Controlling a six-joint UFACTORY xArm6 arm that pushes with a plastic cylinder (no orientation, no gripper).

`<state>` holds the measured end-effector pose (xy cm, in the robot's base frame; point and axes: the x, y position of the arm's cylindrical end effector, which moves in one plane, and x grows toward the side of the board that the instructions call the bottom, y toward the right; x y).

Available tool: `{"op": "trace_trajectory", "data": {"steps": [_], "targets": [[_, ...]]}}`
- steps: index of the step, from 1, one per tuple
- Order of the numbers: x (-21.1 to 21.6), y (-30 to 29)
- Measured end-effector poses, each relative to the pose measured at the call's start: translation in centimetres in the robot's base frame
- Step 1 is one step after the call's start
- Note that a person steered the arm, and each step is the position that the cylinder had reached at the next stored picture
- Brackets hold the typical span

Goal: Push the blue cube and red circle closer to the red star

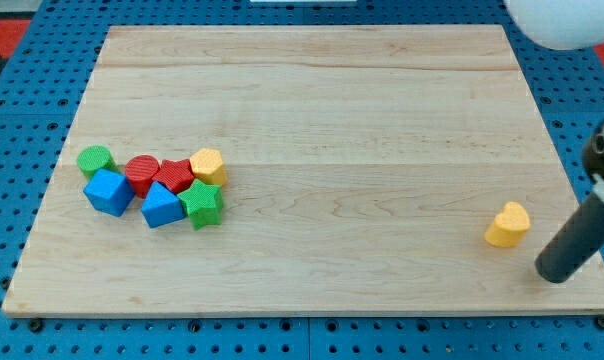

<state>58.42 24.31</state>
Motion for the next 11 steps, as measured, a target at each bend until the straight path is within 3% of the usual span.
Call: {"op": "trace_trajectory", "data": {"steps": [3, 6, 11], "targets": [[-2.1, -4.4], [-2.2, 7.1], [-1.4, 10.1]]}}
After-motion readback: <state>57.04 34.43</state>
